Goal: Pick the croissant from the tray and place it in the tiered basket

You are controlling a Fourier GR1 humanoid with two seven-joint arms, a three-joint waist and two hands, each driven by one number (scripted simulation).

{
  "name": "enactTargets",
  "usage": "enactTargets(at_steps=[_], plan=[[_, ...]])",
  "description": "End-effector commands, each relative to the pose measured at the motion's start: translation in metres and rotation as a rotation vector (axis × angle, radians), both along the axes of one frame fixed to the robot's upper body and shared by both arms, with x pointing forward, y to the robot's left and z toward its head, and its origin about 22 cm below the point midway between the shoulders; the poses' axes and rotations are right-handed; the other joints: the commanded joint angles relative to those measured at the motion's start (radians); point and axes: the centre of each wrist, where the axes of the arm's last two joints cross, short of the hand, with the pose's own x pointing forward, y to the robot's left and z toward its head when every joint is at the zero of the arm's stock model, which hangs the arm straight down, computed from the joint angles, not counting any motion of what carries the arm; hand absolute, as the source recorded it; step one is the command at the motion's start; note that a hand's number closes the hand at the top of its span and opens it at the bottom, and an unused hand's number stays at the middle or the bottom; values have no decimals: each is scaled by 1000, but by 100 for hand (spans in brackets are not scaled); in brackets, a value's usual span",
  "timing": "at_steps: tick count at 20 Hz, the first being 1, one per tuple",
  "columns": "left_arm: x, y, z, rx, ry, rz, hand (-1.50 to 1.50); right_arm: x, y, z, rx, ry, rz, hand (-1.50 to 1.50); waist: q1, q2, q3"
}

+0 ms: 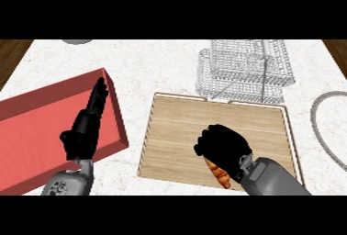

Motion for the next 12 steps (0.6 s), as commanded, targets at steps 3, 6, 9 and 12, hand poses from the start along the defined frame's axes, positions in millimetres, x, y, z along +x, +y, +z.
enactTargets(at_steps=[3,6,9,12], plan=[[8,6,2,-11,2,6,0,-8,5,-14,20,-129,141,150,1,3,1],[2,3,14,-10,-5,9,0,7,24,-21,17,-163,-51,150,4,2,1],[-1,0,3,1,4,13,0,15,20,-39,-89,-129,-459,150,-12,1,0],[-5,-4,-4,4,17,13,0,28,11,-39,-134,-161,-750,150,-14,7,0]])
